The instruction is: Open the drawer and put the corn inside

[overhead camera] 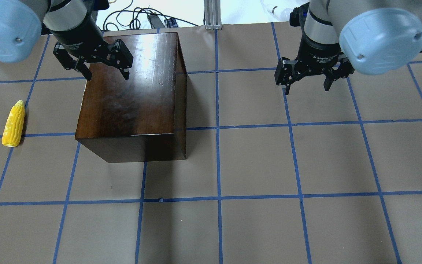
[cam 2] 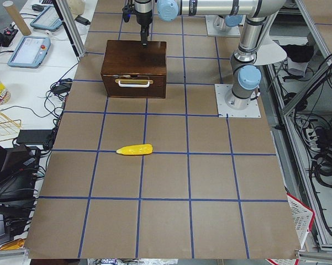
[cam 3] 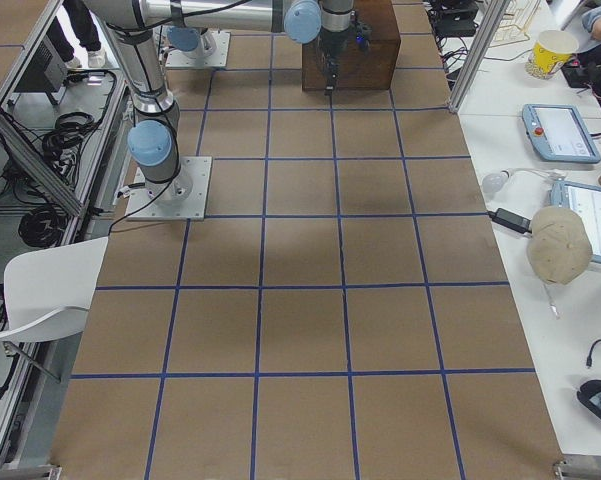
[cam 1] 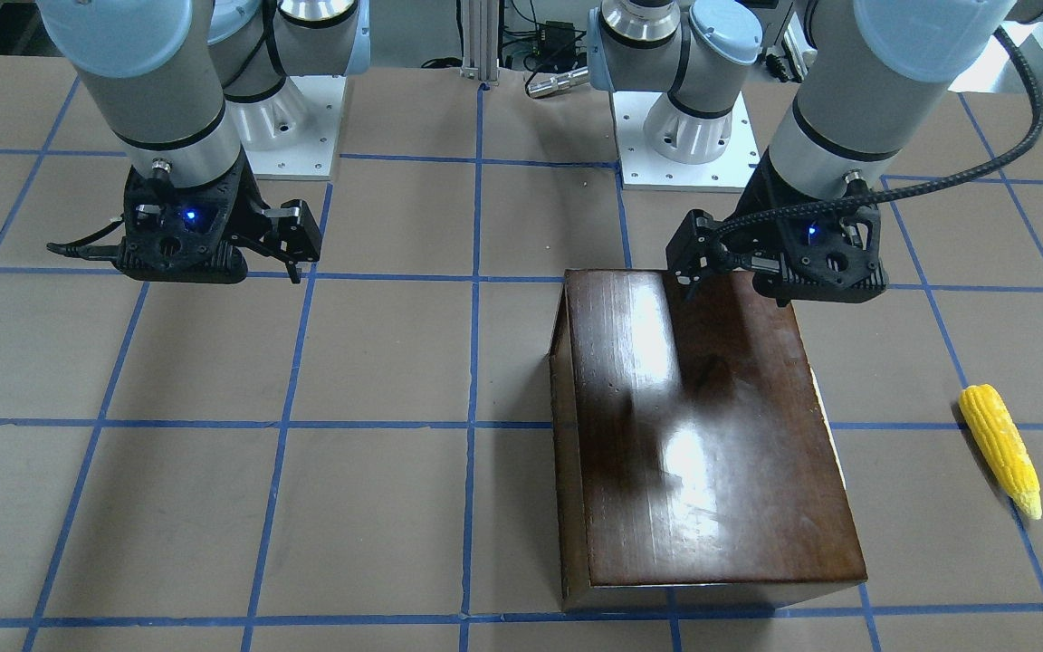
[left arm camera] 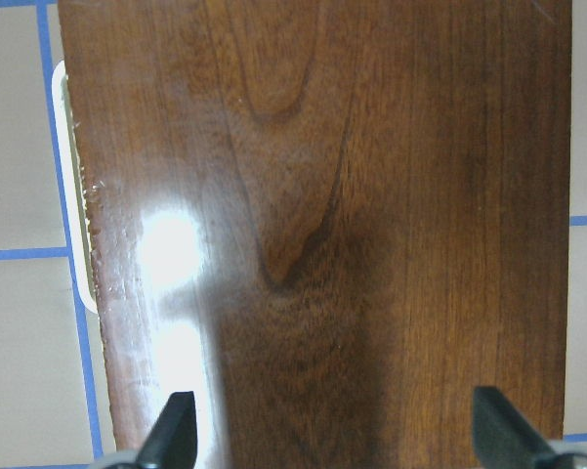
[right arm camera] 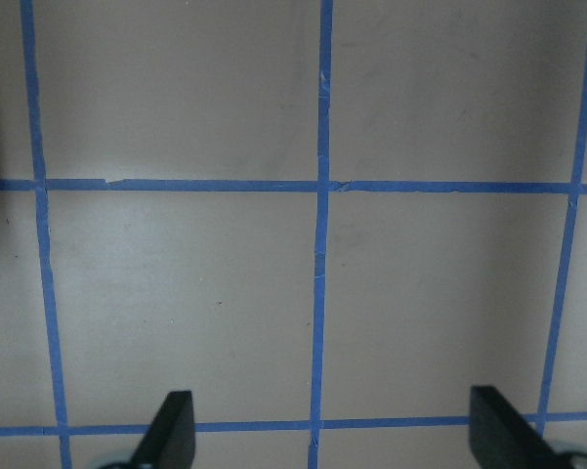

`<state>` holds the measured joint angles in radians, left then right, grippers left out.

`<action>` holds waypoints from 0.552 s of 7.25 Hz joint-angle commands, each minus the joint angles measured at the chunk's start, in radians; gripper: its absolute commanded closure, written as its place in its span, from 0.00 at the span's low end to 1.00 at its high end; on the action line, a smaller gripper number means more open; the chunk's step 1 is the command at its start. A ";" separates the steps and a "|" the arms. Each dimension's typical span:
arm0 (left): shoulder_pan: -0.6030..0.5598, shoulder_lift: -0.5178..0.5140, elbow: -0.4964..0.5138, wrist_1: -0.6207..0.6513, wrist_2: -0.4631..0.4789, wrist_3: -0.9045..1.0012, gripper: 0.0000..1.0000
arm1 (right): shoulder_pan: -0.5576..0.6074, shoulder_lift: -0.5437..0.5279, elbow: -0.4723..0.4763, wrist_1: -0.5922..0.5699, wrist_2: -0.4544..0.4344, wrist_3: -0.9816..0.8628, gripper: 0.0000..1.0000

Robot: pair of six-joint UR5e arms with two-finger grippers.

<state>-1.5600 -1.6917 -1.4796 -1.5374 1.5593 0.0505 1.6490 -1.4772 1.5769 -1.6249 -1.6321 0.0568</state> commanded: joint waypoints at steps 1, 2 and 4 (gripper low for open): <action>0.000 0.018 -0.001 -0.029 -0.005 -0.006 0.00 | 0.000 0.000 0.000 -0.001 0.000 0.000 0.00; 0.001 0.020 0.005 -0.027 -0.004 -0.006 0.00 | 0.000 0.000 0.000 0.000 0.000 0.000 0.00; 0.017 0.021 0.004 -0.023 -0.001 -0.001 0.00 | 0.000 0.000 0.000 0.000 0.000 0.000 0.00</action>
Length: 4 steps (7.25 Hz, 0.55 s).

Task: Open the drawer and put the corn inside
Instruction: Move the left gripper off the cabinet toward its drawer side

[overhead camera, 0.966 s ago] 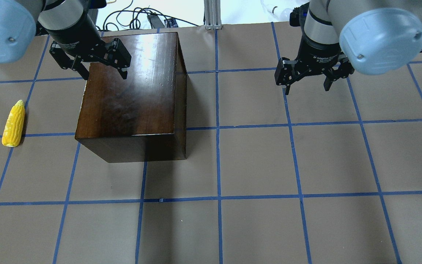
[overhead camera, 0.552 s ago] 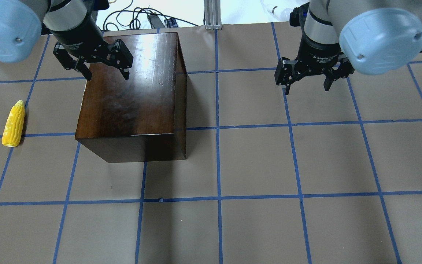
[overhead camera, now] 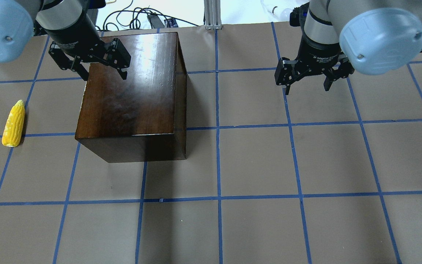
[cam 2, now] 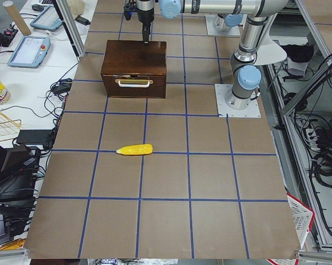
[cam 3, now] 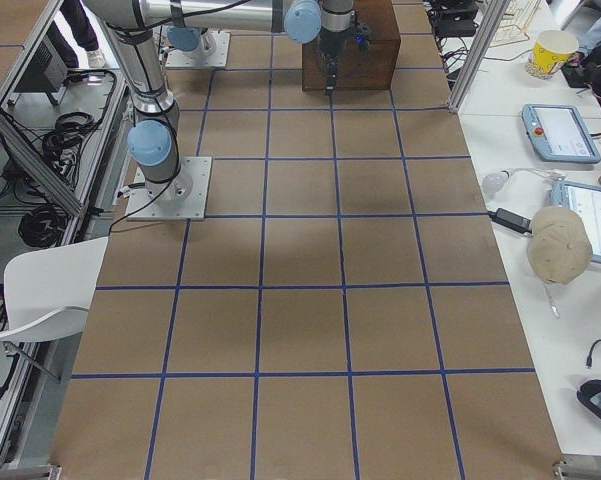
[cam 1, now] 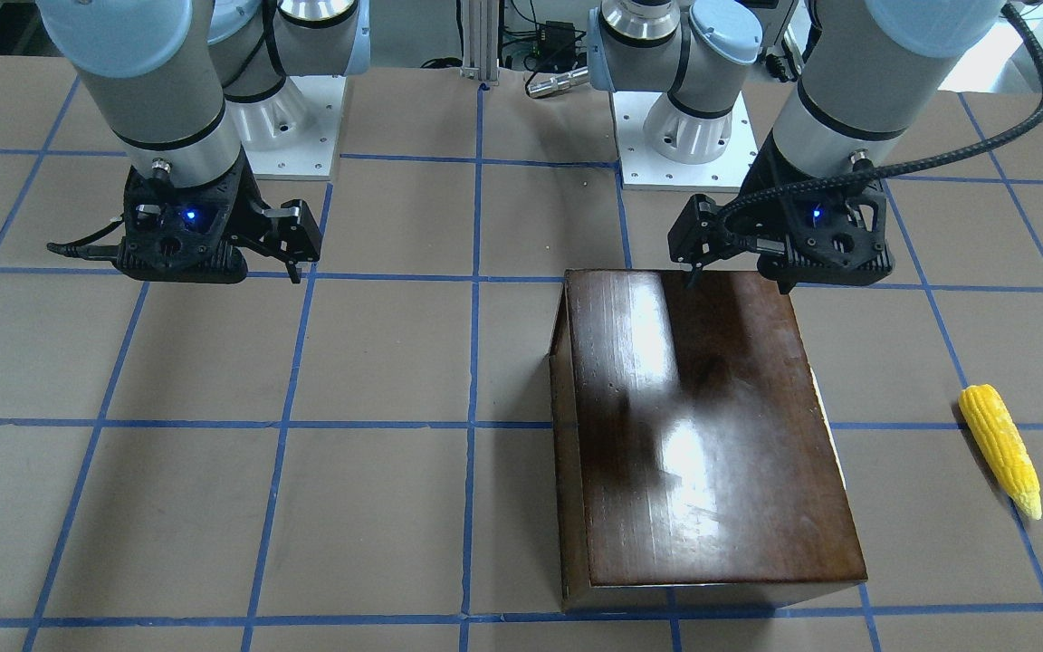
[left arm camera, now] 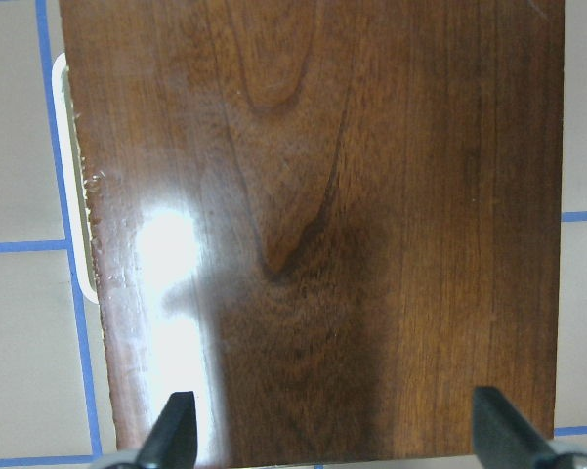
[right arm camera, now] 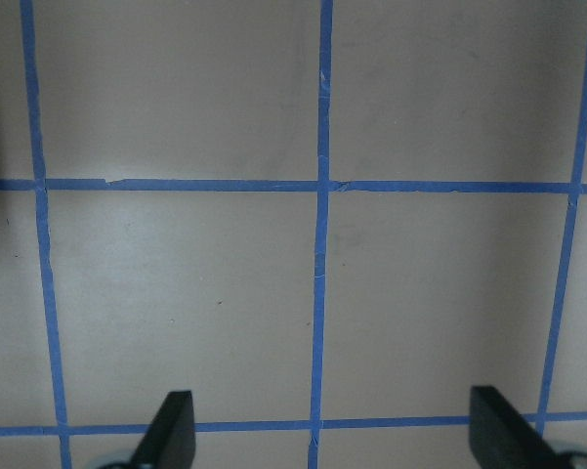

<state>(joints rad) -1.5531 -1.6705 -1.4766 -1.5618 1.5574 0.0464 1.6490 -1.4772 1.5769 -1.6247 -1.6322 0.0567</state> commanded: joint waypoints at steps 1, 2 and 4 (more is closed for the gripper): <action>0.033 -0.009 0.006 0.005 -0.005 0.006 0.00 | 0.000 0.000 0.000 0.000 0.000 0.000 0.00; 0.091 -0.021 0.015 0.008 -0.014 0.073 0.00 | 0.000 0.000 0.000 0.000 0.000 0.000 0.00; 0.226 -0.023 0.016 0.005 -0.066 0.160 0.00 | 0.000 0.000 0.000 0.000 -0.001 0.000 0.00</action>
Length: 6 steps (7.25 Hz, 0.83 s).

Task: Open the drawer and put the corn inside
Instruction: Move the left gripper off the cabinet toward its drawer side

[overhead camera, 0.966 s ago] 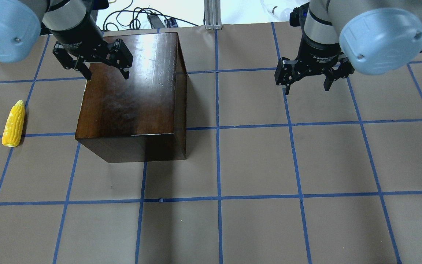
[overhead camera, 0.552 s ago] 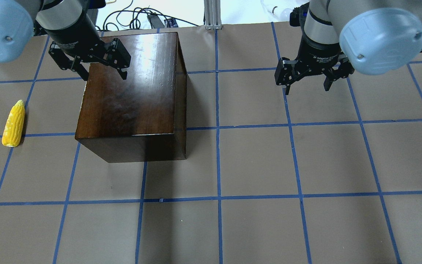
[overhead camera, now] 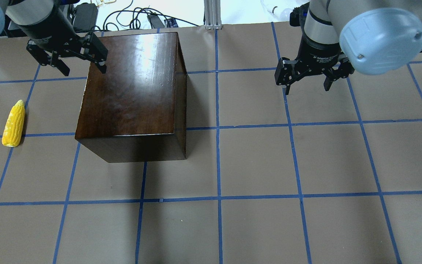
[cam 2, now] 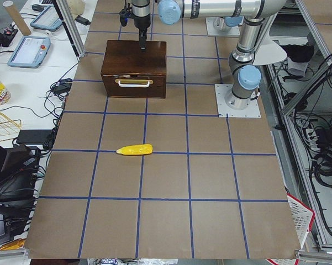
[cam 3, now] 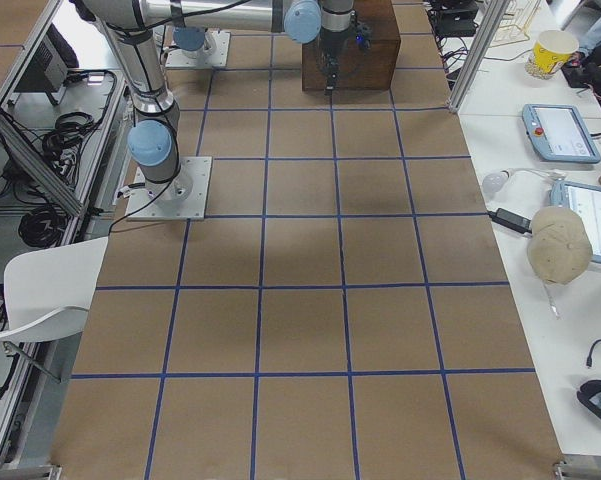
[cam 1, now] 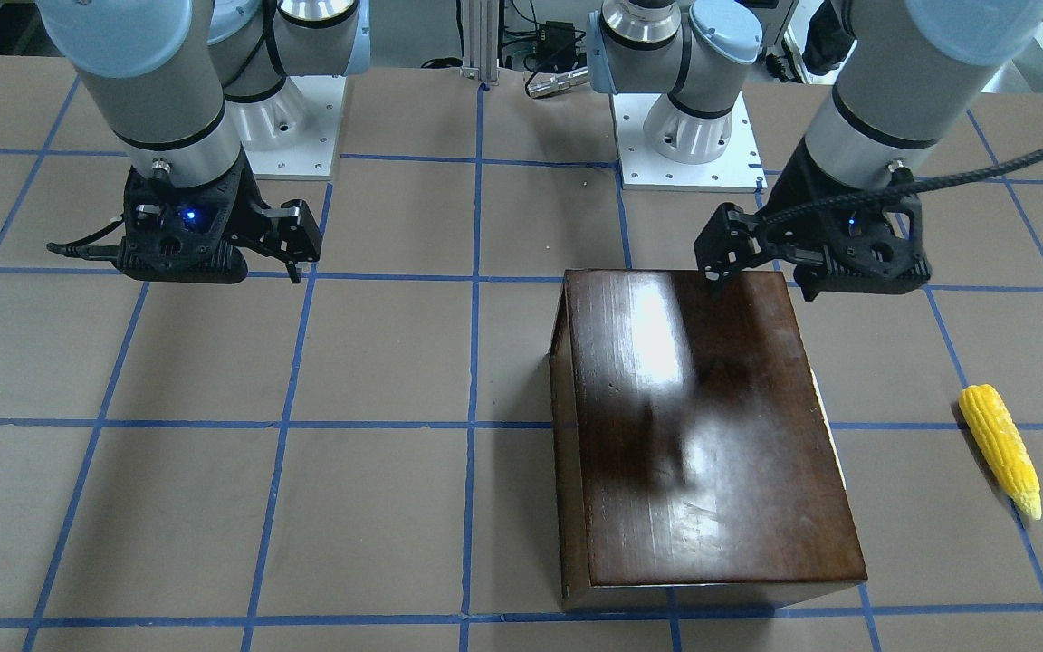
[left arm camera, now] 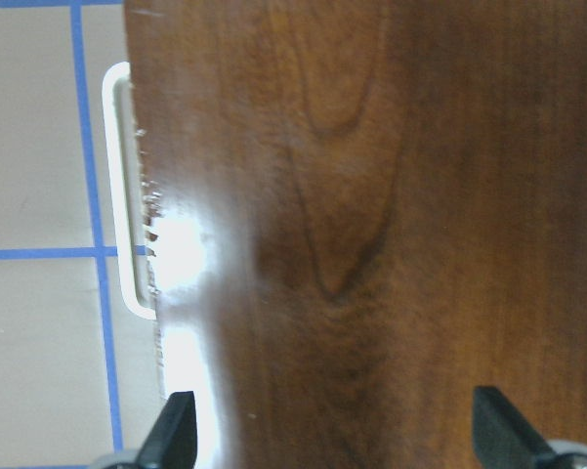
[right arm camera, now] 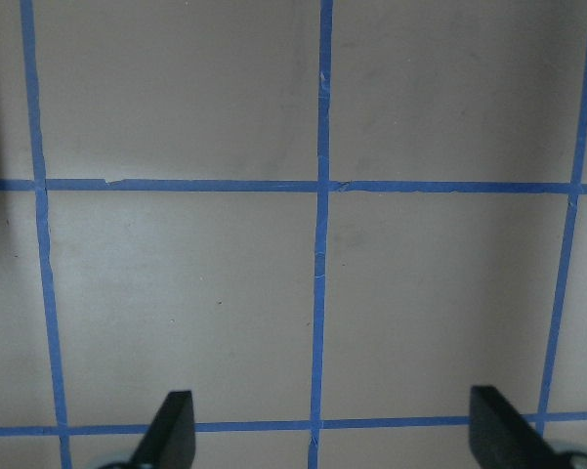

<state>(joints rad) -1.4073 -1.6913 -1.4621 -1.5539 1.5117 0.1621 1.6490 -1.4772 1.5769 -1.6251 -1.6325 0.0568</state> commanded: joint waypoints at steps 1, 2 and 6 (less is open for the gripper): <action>0.141 -0.002 -0.001 -0.005 -0.018 0.086 0.00 | 0.000 0.000 0.000 0.001 -0.001 0.000 0.00; 0.196 -0.013 -0.010 -0.005 -0.021 0.100 0.00 | 0.000 0.000 0.000 0.001 -0.003 0.000 0.00; 0.280 -0.109 -0.023 0.132 -0.022 0.368 0.00 | 0.000 0.000 0.000 -0.001 -0.001 0.000 0.00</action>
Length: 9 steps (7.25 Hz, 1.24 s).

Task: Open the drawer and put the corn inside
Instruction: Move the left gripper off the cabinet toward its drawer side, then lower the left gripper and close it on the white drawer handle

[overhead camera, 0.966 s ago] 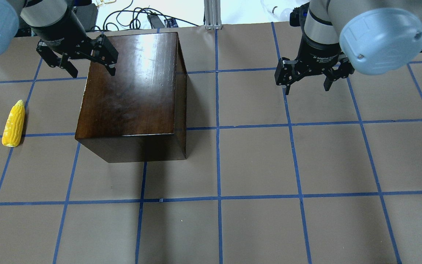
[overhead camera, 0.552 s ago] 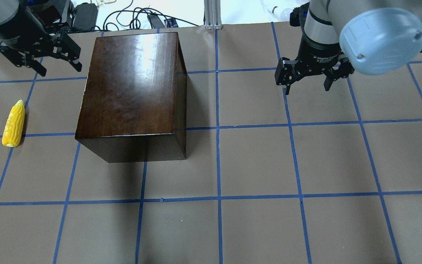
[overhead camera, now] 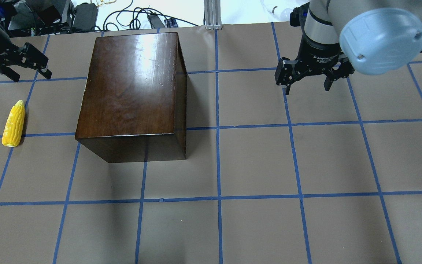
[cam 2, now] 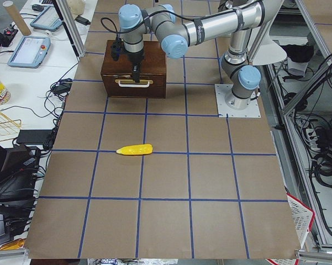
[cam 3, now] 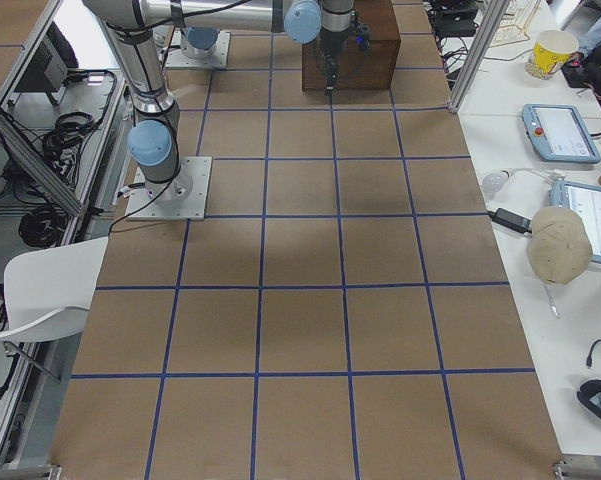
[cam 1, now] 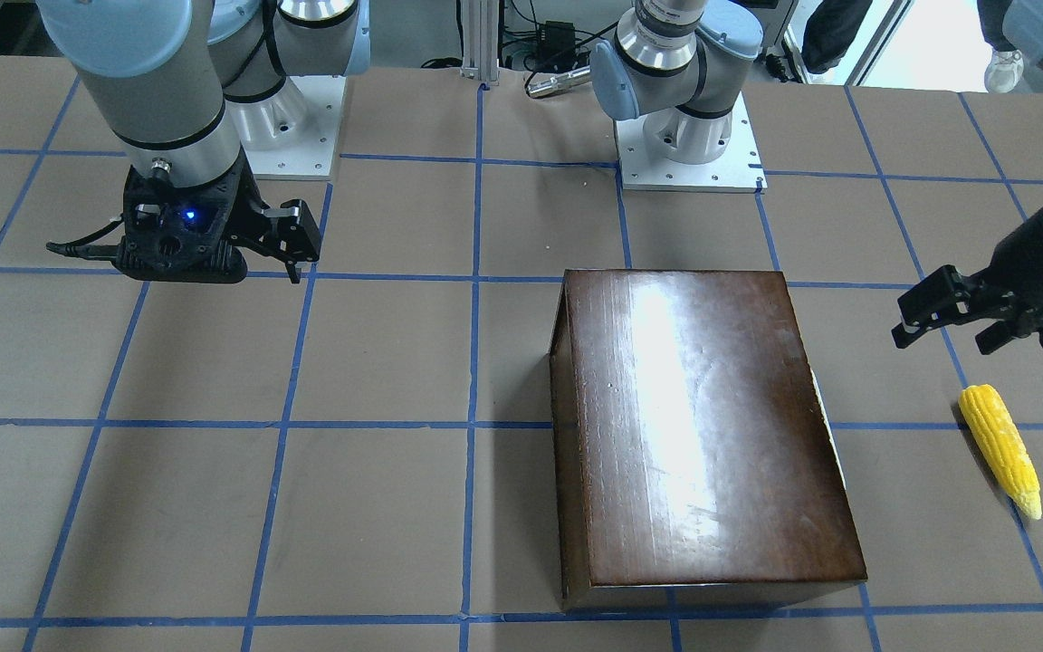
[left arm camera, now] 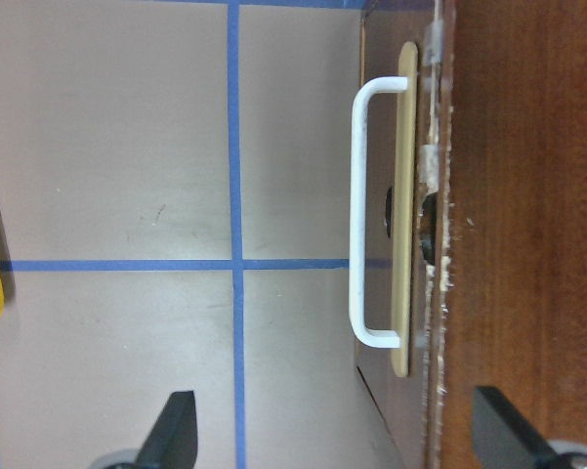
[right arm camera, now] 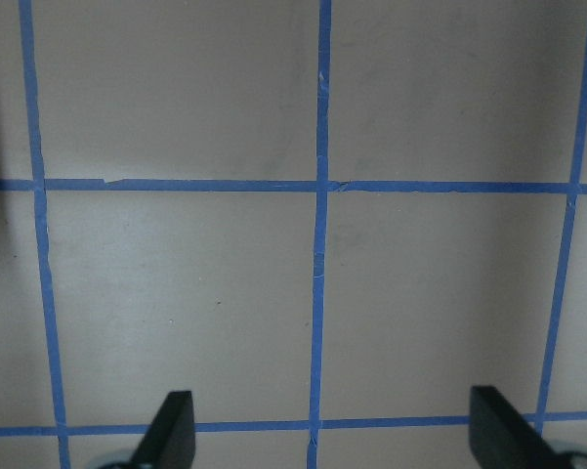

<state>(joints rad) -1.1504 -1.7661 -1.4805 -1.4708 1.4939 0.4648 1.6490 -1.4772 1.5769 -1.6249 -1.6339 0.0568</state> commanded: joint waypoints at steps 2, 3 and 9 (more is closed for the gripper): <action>0.024 -0.100 -0.043 0.132 -0.053 0.071 0.00 | 0.000 0.000 0.000 0.000 0.000 0.000 0.00; 0.024 -0.125 -0.061 0.165 -0.075 0.074 0.00 | 0.000 0.000 0.000 0.000 0.000 0.000 0.00; 0.017 -0.150 -0.101 0.172 -0.138 0.063 0.00 | 0.000 0.000 0.000 0.000 0.002 0.000 0.00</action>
<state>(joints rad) -1.1319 -1.9152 -1.5720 -1.2994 1.3583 0.5285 1.6490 -1.4772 1.5769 -1.6250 -1.6322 0.0567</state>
